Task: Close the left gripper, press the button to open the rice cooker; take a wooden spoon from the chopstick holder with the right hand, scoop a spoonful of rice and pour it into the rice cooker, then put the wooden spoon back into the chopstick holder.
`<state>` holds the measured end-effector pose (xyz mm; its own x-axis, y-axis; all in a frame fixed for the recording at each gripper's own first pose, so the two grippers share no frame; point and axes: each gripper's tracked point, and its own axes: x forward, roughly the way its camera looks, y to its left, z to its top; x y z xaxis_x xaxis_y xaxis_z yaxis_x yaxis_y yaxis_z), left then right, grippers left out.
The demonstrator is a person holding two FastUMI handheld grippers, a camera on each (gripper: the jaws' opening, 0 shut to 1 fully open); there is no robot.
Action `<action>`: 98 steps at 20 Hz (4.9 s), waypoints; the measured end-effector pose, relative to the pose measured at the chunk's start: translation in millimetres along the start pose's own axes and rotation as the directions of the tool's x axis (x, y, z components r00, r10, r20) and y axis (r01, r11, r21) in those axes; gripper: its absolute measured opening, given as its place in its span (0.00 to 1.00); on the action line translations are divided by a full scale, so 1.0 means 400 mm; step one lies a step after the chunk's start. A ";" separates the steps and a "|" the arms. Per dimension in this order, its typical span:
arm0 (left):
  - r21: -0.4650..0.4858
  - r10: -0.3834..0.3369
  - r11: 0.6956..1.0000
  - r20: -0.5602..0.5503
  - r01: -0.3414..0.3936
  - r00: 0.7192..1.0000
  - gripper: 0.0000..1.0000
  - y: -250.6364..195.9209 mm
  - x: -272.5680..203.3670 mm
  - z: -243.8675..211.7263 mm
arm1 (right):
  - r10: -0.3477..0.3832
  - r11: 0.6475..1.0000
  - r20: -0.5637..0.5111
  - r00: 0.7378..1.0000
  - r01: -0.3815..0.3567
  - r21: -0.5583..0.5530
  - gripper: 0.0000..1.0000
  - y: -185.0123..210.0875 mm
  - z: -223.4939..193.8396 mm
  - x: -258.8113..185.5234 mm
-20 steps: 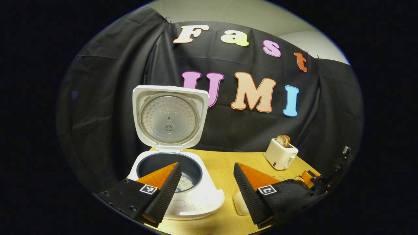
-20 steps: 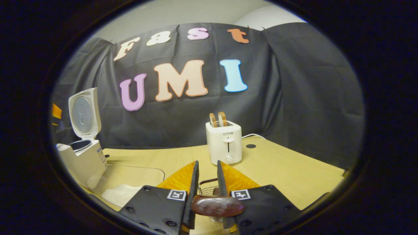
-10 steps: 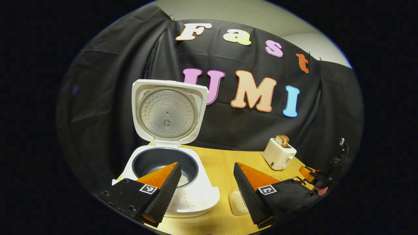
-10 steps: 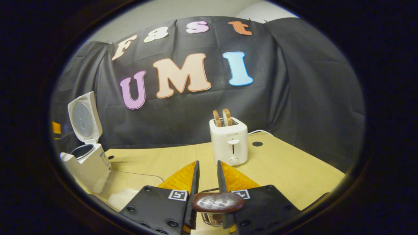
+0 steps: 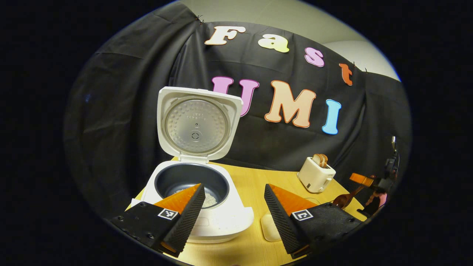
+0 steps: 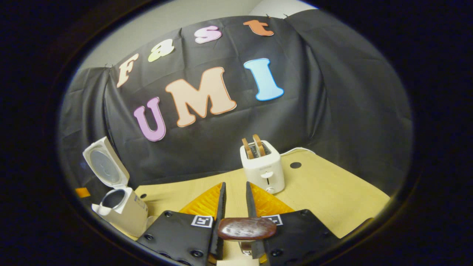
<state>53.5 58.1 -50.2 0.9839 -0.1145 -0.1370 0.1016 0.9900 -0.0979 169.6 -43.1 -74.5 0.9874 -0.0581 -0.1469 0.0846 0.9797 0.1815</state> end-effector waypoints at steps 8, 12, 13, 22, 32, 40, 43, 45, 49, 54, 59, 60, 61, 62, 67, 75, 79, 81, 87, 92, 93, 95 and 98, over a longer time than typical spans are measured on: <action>0.006 0.011 1.000 0.006 -0.011 1.000 0.95 0.046 -0.009 0.012 | 0.160 0.984 -0.020 0.987 -0.158 0.084 0.32 0.247 -0.005 -0.034; 0.025 0.003 1.000 0.010 -0.004 1.000 0.95 0.053 -0.002 0.021 | 0.220 0.976 -0.086 0.972 -0.220 0.009 0.32 0.369 -0.117 -0.011; 0.032 -0.001 0.999 0.005 0.001 1.000 0.95 0.054 -0.001 0.017 | 0.228 0.972 -0.102 0.968 -0.232 -0.026 0.32 0.388 -0.145 -0.005; 0.067 -0.034 0.997 -0.037 0.036 0.999 0.95 0.065 0.005 -0.013 | 0.201 0.897 -0.126 0.971 -0.234 -0.376 0.31 0.439 -0.303 0.059; 0.096 -0.022 0.995 -0.040 0.026 0.999 0.95 0.118 0.011 -0.014 | 0.231 0.971 -0.208 0.950 -0.239 -0.017 0.32 0.508 -0.394 0.059; 0.087 -0.062 0.994 -0.043 0.065 0.997 0.95 0.082 0.005 -0.019 | 0.191 0.934 -0.179 0.965 -0.123 0.336 0.32 0.418 -0.330 0.052; 0.082 -0.070 0.994 -0.036 0.073 0.997 0.95 0.074 0.005 -0.011 | 0.189 0.917 -0.153 0.970 -0.118 0.381 0.32 0.406 -0.274 0.023; 0.076 -0.076 0.994 -0.031 0.078 0.997 0.95 0.067 0.002 -0.008 | 0.180 0.917 -0.133 0.975 -0.118 0.380 0.31 0.398 -0.240 0.013; 0.061 -0.090 0.994 -0.025 0.091 0.996 0.95 0.059 -0.011 -0.004 | 0.180 0.899 -0.086 0.980 -0.128 0.419 0.32 0.401 -0.151 -0.012; 0.015 -0.104 0.994 -0.032 0.104 0.994 0.95 0.076 -0.026 -0.016 | 0.191 0.885 -0.029 0.981 -0.159 0.438 0.31 0.447 -0.045 -0.027; -0.010 -0.070 0.998 -0.027 0.070 0.997 0.95 0.146 -0.049 -0.016 | 0.260 0.849 0.028 0.965 -0.242 0.471 0.31 0.560 0.062 -0.042; -0.019 -0.060 0.998 -0.025 0.059 0.998 0.95 0.164 -0.057 -0.016 | 0.283 0.832 0.040 0.958 -0.266 0.487 0.31 0.592 0.083 -0.045; -0.022 -0.046 0.999 -0.024 0.046 0.999 0.95 0.184 -0.063 -0.016 | 0.306 0.814 0.049 0.951 -0.288 0.505 0.31 0.627 0.101 -0.042; -0.020 -0.030 0.999 -0.023 0.029 0.999 0.95 0.202 -0.069 -0.017 | 0.327 0.799 0.059 0.943 -0.309 0.517 0.32 0.661 0.114 -0.042; -0.012 0.052 0.999 -0.029 -0.052 0.998 0.95 0.301 -0.124 -0.030 | 0.424 0.750 0.067 0.903 -0.392 0.533 0.31 0.851 0.122 -0.021; -0.044 0.127 0.991 -0.022 -0.128 0.992 0.95 0.382 -0.187 -0.039 | 0.540 0.753 -0.043 0.840 -0.460 0.471 0.31 1.136 -0.077 0.034; -0.045 0.149 0.988 -0.030 -0.150 0.988 0.95 0.403 -0.191 -0.050 | 0.535 0.828 -0.092 0.840 -0.499 0.258 0.31 1.204 -0.178 0.020; -0.048 0.154 0.987 -0.032 -0.156 0.988 0.95 0.413 -0.193 -0.054 | 0.524 0.851 -0.101 0.846 -0.514 0.110 0.30 1.226 -0.214 0.012; -0.050 0.152 0.987 -0.032 -0.153 0.988 0.95 0.418 -0.187 -0.059 | 0.541 0.805 -0.094 0.836 -0.547 -0.230 0.31 1.300 -0.250 -0.017; -0.058 0.149 0.987 -0.026 -0.150 0.989 0.95 0.428 -0.191 -0.062 | 0.585 0.661 -0.066 0.808 -0.523 -0.539 0.31 1.369 -0.272 -0.083; -0.060 0.149 0.987 -0.026 -0.151 0.988 0.95 0.429 -0.192 -0.063 | 0.594 0.632 -0.061 0.802 -0.512 -0.581 0.31 1.376 -0.282 -0.093; -0.060 0.153 0.986 -0.024 -0.154 0.988 0.95 0.432 -0.192 -0.063 | 0.607 0.587 -0.048 0.793 -0.488 -0.646 0.31 1.391 -0.283 -0.110; -0.058 0.160 0.985 -0.018 -0.161 0.987 0.95 0.437 -0.195 -0.058 | 0.630 0.533 -0.027 0.776 -0.458 -0.712 0.31 1.408 -0.276 -0.129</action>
<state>-8.7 238.3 -79.3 0.9847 0.0441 -0.1686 -0.0667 0.9891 -0.1311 151.7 532.8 -72.0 0.8158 0.5777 -0.0261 -0.5018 0.6848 -0.5284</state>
